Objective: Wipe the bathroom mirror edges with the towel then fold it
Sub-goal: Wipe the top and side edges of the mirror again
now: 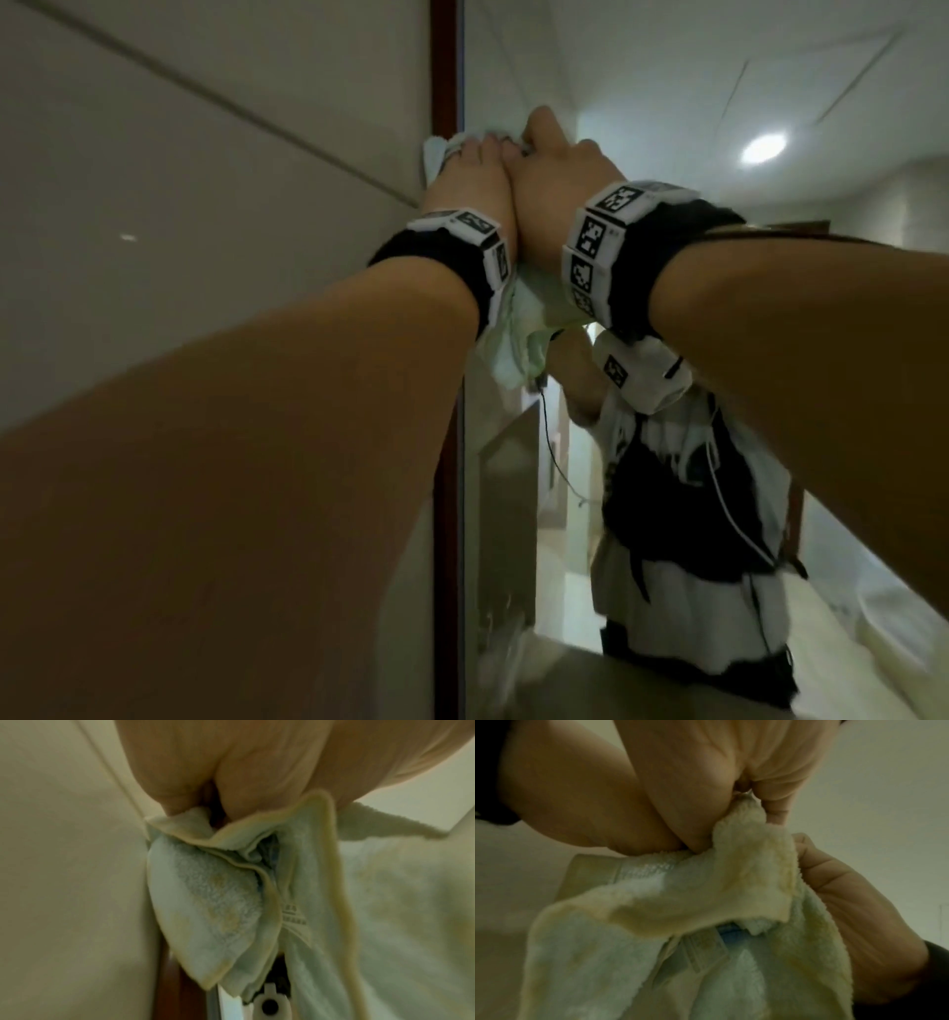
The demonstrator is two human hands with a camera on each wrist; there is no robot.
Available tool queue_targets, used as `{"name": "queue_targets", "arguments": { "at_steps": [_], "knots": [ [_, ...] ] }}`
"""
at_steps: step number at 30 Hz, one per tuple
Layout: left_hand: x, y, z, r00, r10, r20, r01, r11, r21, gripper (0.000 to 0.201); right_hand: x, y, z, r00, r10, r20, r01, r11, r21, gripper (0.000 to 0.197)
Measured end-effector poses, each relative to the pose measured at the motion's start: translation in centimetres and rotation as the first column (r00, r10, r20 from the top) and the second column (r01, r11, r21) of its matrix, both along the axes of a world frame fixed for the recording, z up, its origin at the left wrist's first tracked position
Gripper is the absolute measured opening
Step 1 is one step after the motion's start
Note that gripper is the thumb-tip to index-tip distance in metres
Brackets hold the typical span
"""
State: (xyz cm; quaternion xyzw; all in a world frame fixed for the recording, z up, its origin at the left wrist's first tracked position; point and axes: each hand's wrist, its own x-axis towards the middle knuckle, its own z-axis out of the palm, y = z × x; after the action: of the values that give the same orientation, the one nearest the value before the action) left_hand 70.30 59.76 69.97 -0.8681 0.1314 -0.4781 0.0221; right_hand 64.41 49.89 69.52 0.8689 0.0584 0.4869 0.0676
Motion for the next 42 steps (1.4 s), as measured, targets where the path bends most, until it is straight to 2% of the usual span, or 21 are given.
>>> {"name": "queue_targets", "arguments": {
  "at_steps": [1, 3, 7, 10, 12, 14, 16, 18, 21, 22, 23, 26, 28, 32, 39, 42],
  "knots": [
    [-0.4, 0.0, -1.0, 0.998, 0.058, -0.028, -0.058, 0.998, 0.026, 0.069, 0.0, 0.1, -1.1, 0.999, 0.041, -0.022, -0.040, 0.999, 0.032, 0.050],
    [-1.1, 0.1, -3.7, 0.996, 0.040, -0.085, -0.039, 0.999, 0.020, 0.069, 0.4, 0.1, -3.6, 0.997, 0.025, -0.072, -0.021, 0.998, 0.054, 0.051],
    [-3.6, 0.2, -10.7, 0.986, 0.094, -0.138, -0.079, 0.990, 0.113, 0.072, -0.9, -0.3, -10.4, 0.995, -0.019, -0.095, 0.009, 0.995, -0.097, 0.058],
    [-3.9, 0.6, -16.1, 0.979, 0.113, -0.170, -0.081, 0.979, 0.185, 0.071, -2.2, -0.5, -15.2, 0.990, -0.015, -0.143, -0.002, 0.993, -0.121, 0.064],
    [-3.8, 0.8, -19.5, 0.987, 0.118, -0.109, -0.084, 0.958, 0.274, 0.069, -2.7, -0.7, -18.4, 0.999, -0.028, -0.044, 0.019, 0.980, -0.199, 0.058],
    [-4.0, 1.1, -22.3, 0.983, 0.161, -0.090, -0.122, 0.934, 0.337, 0.070, -2.5, -0.8, -21.2, 0.991, -0.095, 0.091, 0.118, 0.945, -0.306, 0.054],
    [-4.4, 1.1, -24.4, 0.987, 0.074, -0.145, -0.044, 0.979, 0.201, 0.070, -1.6, -0.5, -23.6, 0.986, -0.147, 0.084, 0.168, 0.905, -0.392, 0.059],
    [-5.0, 1.3, -25.9, 0.977, -0.044, -0.206, 0.060, 0.996, 0.070, 0.064, -1.7, -0.5, -25.2, 0.988, -0.155, 0.015, 0.145, 0.883, -0.447, 0.062],
    [-5.1, 1.8, -29.2, 0.927, -0.306, -0.217, 0.252, 0.937, -0.243, 0.057, -2.4, -0.5, -28.1, 0.997, -0.075, 0.035, 0.081, 0.953, -0.293, 0.059],
    [-5.1, 1.9, -30.9, 0.909, -0.349, -0.230, 0.275, 0.914, -0.299, 0.057, -2.3, -0.5, -29.8, 0.998, -0.026, 0.053, 0.038, 0.969, -0.243, 0.057],
    [-5.1, 2.1, -32.6, 0.896, -0.375, -0.239, 0.286, 0.897, -0.336, 0.058, -2.0, -0.5, -31.8, 1.000, 0.012, 0.002, -0.011, 0.983, -0.182, 0.057],
    [-5.3, 2.6, -37.9, 0.898, -0.355, -0.260, 0.273, 0.913, -0.304, 0.066, -1.5, -0.8, -37.6, 0.981, 0.068, -0.181, -0.095, 0.985, -0.145, 0.060],
    [-5.4, 2.7, -41.4, 0.893, -0.356, -0.276, 0.279, 0.918, -0.282, 0.070, -1.6, -0.9, -41.2, 0.964, 0.095, -0.248, -0.117, 0.990, -0.077, 0.060],
    [-5.4, 2.5, -46.7, 0.833, -0.467, -0.297, 0.327, 0.848, -0.418, 0.056, -1.6, -1.0, -46.7, 0.958, 0.138, -0.253, -0.144, 0.990, -0.006, 0.059],
    [-4.7, 2.3, -51.5, 0.837, -0.470, -0.281, 0.321, 0.836, -0.444, 0.056, -1.7, -0.8, -51.2, 0.961, 0.161, -0.225, -0.151, 0.987, 0.061, 0.060],
    [-5.2, 2.7, -56.2, 0.792, -0.440, -0.423, 0.266, 0.873, -0.409, 0.058, -1.9, -1.5, -56.0, 0.914, 0.173, -0.368, -0.170, 0.985, 0.042, 0.067]
  ]
}}
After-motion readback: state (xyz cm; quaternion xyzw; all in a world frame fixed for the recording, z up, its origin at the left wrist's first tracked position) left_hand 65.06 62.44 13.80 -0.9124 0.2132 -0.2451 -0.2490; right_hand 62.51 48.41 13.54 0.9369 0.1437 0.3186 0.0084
